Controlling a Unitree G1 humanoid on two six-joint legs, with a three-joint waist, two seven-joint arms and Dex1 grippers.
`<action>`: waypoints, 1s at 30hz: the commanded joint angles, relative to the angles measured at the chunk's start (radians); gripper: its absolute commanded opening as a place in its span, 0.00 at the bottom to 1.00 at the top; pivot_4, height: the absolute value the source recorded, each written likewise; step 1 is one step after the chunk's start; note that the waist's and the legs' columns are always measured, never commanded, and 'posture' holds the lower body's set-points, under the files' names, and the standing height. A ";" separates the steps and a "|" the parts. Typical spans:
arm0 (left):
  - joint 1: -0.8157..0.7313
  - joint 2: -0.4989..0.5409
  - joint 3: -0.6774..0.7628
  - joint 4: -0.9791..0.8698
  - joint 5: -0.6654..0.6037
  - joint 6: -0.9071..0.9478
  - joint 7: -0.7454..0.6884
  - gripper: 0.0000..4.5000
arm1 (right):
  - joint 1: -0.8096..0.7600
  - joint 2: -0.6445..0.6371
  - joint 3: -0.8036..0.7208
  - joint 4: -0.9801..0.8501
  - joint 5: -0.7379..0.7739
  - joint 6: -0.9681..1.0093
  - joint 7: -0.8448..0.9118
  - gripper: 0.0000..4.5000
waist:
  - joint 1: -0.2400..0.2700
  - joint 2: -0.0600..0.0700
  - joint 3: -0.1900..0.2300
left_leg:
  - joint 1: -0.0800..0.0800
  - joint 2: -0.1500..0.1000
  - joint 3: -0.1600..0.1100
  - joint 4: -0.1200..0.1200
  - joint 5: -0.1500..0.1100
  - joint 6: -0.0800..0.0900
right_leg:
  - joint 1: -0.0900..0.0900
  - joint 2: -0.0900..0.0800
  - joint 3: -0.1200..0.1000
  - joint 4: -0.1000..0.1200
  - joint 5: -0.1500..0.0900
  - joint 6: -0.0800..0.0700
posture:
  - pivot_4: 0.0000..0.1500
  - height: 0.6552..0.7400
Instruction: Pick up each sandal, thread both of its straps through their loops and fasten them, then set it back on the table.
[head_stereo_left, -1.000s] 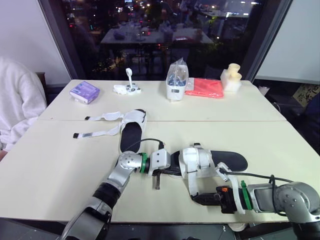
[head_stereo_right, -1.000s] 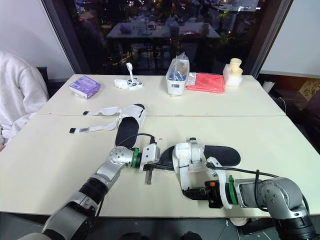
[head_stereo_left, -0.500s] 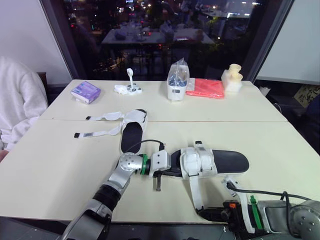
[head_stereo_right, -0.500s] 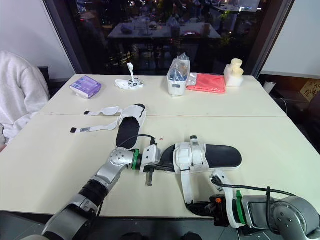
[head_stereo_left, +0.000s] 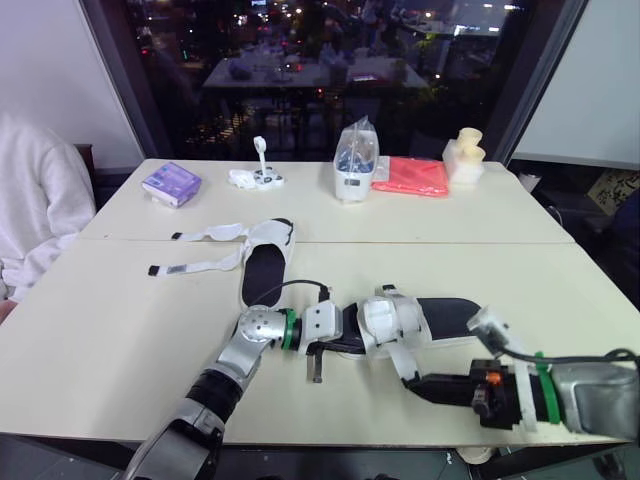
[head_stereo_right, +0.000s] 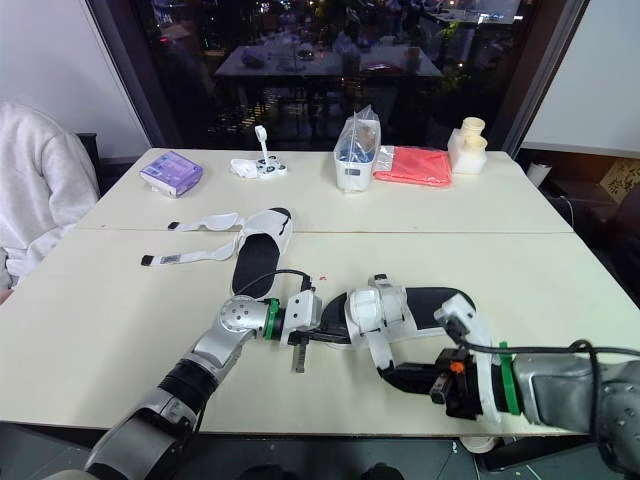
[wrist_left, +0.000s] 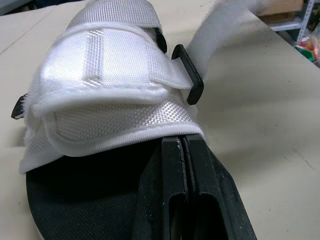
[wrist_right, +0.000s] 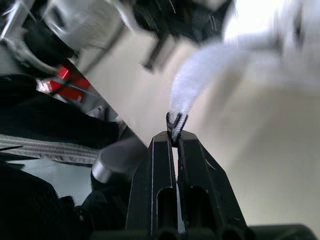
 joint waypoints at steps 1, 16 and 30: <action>-0.006 -0.003 -0.023 0.023 0.016 -0.004 -0.007 0.00 | -0.094 -0.078 -0.005 0.033 0.113 -0.048 -0.018 0.00 | -0.001 0.000 0.000 | 0.000 0.000 0.000 0.000 0.000 0.000 | 0.000 0.000 0.000 0.000 0.000 0.000 | 1.00 1.00; -0.009 0.009 -0.015 0.024 0.016 -0.004 0.001 0.00 | -0.438 -0.071 0.337 0.296 -0.167 -0.112 0.118 0.00 | -0.003 0.000 0.000 | -0.001 0.000 0.001 0.000 0.000 0.000 | -0.001 -0.001 0.000 0.000 -0.001 -0.003 | 1.00 1.00; 0.004 0.014 -0.014 0.001 0.015 0.006 0.013 0.00 | -0.561 0.018 0.492 0.477 -0.474 -0.182 0.323 0.32 | -0.004 0.000 0.000 | -0.001 0.000 0.001 0.000 0.000 0.000 | -0.002 -0.001 0.000 0.000 -0.001 -0.001 | 1.00 1.00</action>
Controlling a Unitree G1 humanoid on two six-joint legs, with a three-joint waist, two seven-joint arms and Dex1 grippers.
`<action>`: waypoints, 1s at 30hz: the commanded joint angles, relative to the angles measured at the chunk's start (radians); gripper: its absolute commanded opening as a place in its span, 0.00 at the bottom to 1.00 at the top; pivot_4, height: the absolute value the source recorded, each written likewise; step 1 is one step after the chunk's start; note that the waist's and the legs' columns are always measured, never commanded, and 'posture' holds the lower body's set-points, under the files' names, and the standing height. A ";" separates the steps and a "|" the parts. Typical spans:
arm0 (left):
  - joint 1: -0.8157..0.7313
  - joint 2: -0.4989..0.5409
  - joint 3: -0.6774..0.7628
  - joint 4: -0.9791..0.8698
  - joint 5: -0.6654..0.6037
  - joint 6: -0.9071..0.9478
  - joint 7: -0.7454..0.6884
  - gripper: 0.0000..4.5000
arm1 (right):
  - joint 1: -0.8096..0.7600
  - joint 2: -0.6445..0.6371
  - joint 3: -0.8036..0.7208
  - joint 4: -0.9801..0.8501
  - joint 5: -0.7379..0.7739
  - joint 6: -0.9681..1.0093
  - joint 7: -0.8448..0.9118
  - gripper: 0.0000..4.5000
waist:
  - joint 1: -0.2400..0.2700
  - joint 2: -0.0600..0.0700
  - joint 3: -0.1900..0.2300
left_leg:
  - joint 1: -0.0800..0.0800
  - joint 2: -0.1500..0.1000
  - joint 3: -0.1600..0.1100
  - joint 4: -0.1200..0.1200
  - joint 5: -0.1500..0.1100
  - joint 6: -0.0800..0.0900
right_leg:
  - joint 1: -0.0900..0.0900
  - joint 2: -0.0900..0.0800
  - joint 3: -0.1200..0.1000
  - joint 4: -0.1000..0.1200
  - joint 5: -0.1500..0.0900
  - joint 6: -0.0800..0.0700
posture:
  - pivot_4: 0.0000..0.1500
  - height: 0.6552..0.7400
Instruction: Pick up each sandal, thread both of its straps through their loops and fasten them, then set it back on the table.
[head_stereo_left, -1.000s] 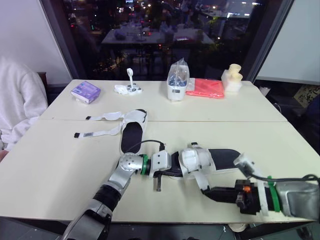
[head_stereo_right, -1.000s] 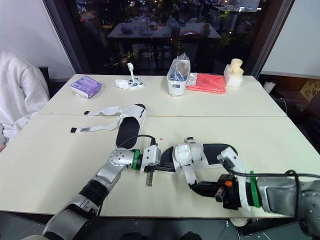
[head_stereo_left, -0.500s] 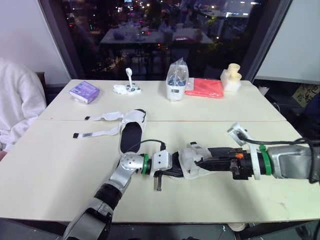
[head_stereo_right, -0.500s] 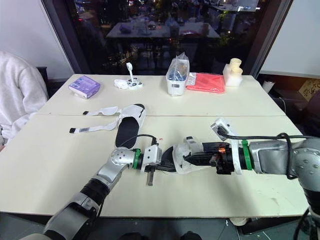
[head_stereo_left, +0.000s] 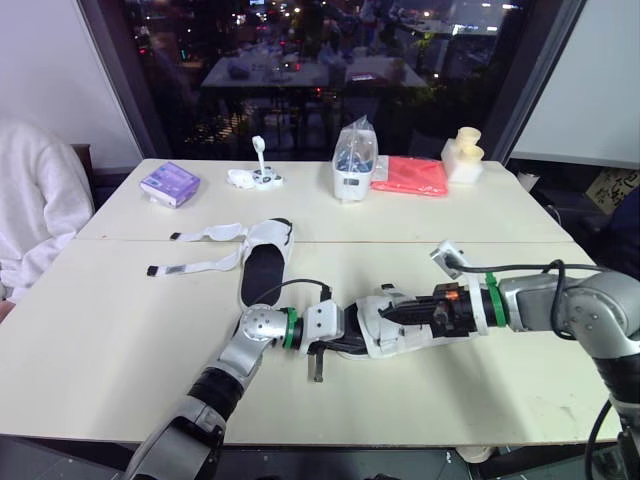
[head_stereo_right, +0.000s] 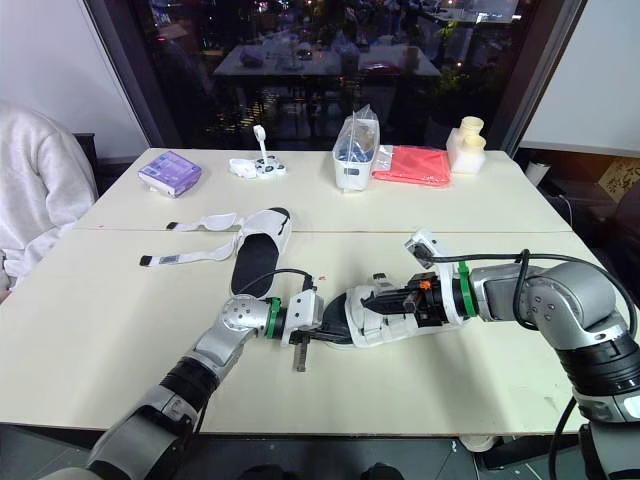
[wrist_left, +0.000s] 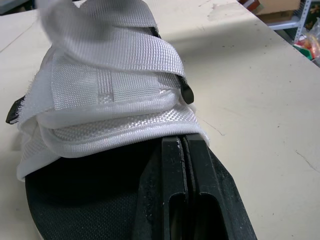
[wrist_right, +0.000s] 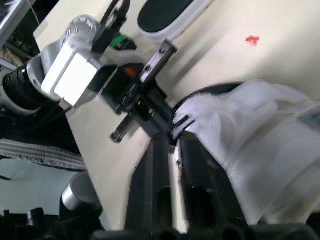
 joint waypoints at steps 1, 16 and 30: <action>0.017 0.013 -0.011 -0.009 0.014 0.008 0.005 0.00 | -0.040 0.015 0.011 0.025 -0.060 -0.005 0.031 0.42 | 0.000 0.000 0.000 | 0.000 0.000 0.000 0.000 0.000 0.000 | 0.000 0.000 0.000 0.000 0.000 0.000 | 1.00 1.00; 0.025 0.013 -0.016 -0.021 0.013 0.014 0.012 0.00 | -0.188 0.122 0.105 0.197 -0.271 -0.066 0.191 0.64 | -0.001 0.000 0.000 | 0.000 0.000 0.000 0.000 0.000 0.000 | -0.001 0.000 0.000 0.000 0.001 0.001 | 1.00 1.00; 0.039 0.022 -0.018 -0.046 0.012 0.027 0.014 0.00 | -0.384 0.256 0.273 0.536 -0.492 -0.192 0.430 0.64 | -0.004 0.001 0.000 | 0.000 0.000 0.001 0.000 0.000 0.000 | -0.001 0.000 0.000 0.001 0.001 0.001 | 1.00 1.00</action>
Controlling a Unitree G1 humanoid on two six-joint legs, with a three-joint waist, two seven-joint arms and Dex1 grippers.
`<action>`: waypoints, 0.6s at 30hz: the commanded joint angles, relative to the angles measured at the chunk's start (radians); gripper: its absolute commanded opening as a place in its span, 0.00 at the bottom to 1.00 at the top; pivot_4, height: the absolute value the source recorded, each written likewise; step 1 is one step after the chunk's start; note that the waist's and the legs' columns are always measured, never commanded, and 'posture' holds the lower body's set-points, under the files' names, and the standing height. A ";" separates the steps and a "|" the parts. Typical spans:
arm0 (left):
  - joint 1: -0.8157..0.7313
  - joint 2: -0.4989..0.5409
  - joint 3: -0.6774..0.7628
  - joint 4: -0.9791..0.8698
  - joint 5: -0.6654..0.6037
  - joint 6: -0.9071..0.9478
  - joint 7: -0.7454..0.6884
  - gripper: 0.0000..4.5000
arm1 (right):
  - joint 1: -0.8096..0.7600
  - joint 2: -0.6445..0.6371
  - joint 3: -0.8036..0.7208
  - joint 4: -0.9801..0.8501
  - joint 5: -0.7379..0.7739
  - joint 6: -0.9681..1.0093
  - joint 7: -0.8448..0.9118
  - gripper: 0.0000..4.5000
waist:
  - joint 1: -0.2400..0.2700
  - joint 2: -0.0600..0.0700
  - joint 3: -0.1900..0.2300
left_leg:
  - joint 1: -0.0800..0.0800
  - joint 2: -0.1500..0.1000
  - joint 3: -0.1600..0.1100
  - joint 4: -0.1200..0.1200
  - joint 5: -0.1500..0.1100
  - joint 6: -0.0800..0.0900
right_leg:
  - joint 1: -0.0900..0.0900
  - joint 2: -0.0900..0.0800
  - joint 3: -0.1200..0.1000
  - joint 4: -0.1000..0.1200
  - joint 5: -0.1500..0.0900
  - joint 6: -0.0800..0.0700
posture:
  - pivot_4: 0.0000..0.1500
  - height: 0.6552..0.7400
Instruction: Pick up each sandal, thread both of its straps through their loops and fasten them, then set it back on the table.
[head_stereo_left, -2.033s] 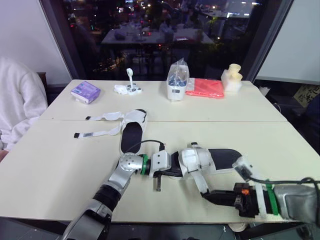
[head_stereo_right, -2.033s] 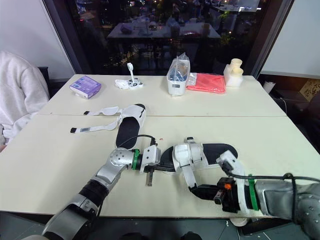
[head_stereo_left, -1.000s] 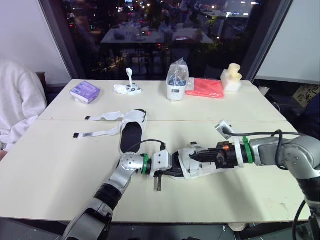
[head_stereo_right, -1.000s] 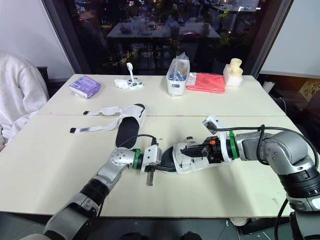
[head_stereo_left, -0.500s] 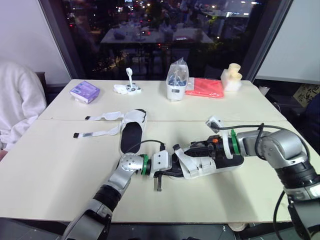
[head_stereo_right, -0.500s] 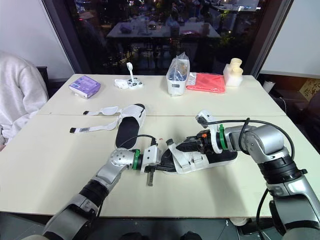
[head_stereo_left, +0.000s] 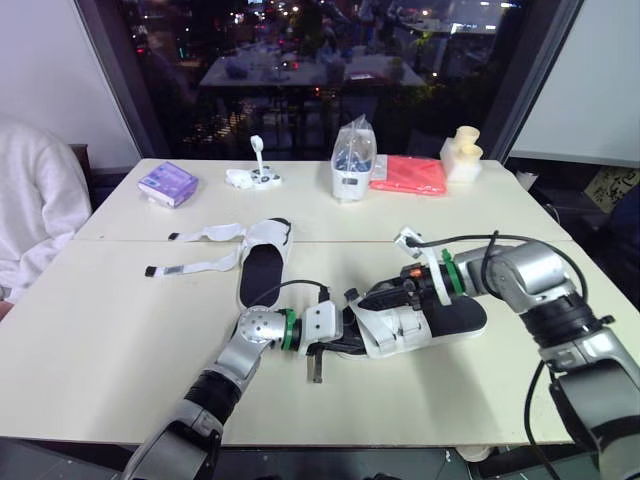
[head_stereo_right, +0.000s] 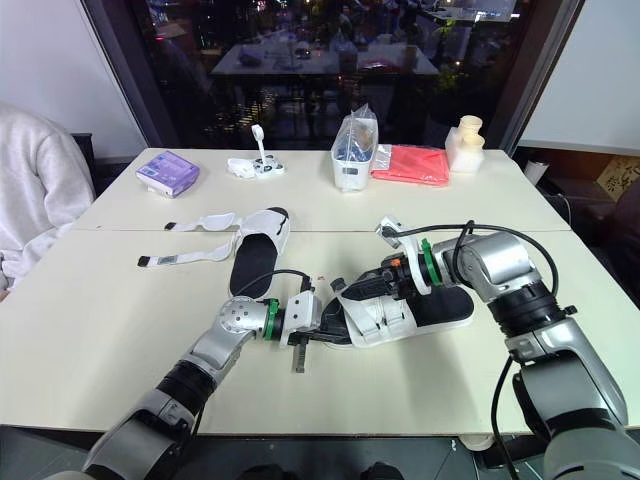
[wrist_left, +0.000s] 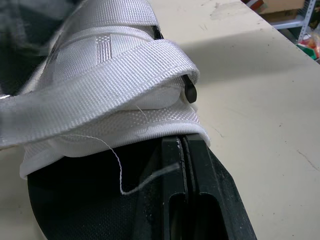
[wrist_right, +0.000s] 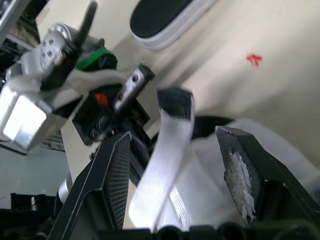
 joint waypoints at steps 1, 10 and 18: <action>0.018 0.009 -0.015 -0.011 0.012 0.019 -0.001 0.00 | -0.066 0.045 0.017 0.109 -0.070 -0.068 0.047 0.64 | 0.000 0.000 0.000 | 0.000 0.000 0.000 0.000 0.000 0.000 | 0.000 0.000 0.000 0.000 0.000 0.000 | 1.00 1.00; 0.026 0.016 -0.012 -0.028 0.011 0.031 0.007 0.00 | -0.121 0.099 0.046 0.236 -0.157 -0.094 0.168 0.52 | -0.001 0.000 0.000 | 0.000 0.000 0.001 0.000 0.000 0.000 | -0.001 0.000 0.000 0.000 0.000 0.000 | 1.00 1.00; 0.025 0.014 -0.014 -0.026 0.010 0.031 0.009 0.00 | -0.131 0.111 0.031 0.226 -0.190 -0.085 0.210 0.01 | -0.001 0.000 0.000 | 0.000 0.000 0.001 0.000 0.000 0.000 | -0.001 0.000 0.000 0.001 0.000 0.000 | 1.00 1.00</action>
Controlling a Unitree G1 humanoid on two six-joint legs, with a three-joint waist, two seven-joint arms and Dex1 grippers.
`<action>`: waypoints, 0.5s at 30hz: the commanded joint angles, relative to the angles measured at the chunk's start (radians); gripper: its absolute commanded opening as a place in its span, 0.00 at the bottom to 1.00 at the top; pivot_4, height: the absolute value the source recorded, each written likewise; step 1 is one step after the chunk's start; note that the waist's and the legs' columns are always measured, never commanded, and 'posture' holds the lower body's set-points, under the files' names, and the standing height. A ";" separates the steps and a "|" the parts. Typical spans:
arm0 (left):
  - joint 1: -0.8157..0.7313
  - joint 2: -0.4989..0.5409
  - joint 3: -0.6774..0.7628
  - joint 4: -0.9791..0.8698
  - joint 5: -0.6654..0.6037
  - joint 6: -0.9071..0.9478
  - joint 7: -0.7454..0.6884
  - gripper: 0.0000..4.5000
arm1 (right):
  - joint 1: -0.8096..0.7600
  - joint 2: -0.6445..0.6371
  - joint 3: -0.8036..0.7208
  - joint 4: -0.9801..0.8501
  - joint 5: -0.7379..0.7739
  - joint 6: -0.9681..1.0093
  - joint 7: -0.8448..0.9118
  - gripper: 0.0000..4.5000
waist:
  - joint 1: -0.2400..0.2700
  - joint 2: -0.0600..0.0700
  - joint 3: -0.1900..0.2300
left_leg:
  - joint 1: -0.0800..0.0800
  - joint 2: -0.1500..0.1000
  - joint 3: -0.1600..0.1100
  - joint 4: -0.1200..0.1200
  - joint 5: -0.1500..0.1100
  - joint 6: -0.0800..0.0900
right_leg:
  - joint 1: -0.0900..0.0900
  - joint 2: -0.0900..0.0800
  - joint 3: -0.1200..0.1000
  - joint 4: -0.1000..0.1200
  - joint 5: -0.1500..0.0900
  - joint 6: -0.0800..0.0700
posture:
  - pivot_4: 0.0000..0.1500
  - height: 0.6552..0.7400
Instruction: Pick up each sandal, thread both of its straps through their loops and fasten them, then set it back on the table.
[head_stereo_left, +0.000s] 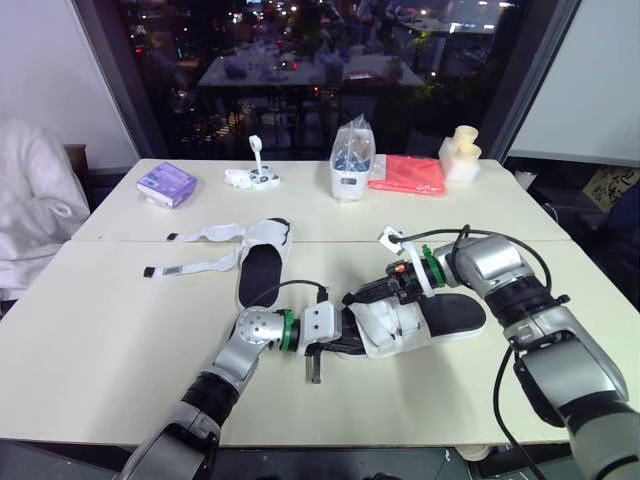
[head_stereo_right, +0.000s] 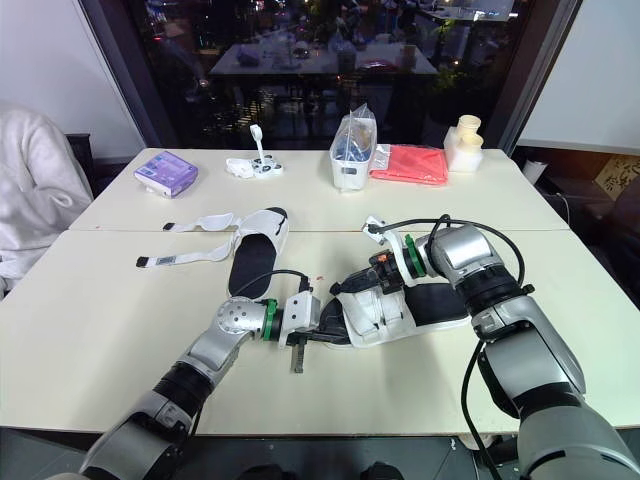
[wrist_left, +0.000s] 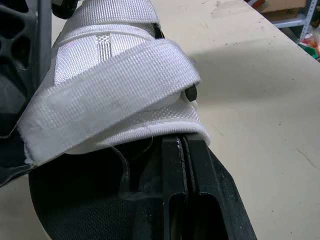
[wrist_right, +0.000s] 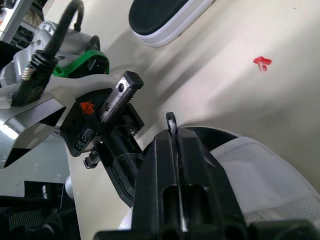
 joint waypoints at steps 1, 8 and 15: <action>0.014 0.004 -0.013 0.004 0.011 0.011 0.003 0.00 | -0.032 0.000 -0.030 -0.035 -0.003 0.003 0.017 0.01 | 0.000 0.000 0.000 | 0.000 0.000 0.000 0.000 0.000 0.000 | 0.000 0.000 0.000 0.000 0.000 0.000 | 1.00 1.00; 0.012 0.001 -0.032 0.021 0.024 0.011 -0.006 0.00 | 0.003 -0.071 -0.164 -0.324 0.118 0.145 0.001 0.01 | 0.002 0.000 0.000 | -0.001 0.000 0.000 0.000 0.000 0.000 | -0.001 0.000 0.000 0.000 0.000 0.000 | 1.00 1.00; 0.001 0.002 -0.065 0.068 0.048 -0.025 -0.039 0.00 | 0.052 -0.083 -0.285 -0.551 0.237 0.286 -0.093 0.01 | -0.003 0.001 0.000 | 0.000 0.000 0.000 0.000 0.000 0.000 | -0.001 -0.004 0.000 0.000 0.000 -0.001 | 1.00 1.00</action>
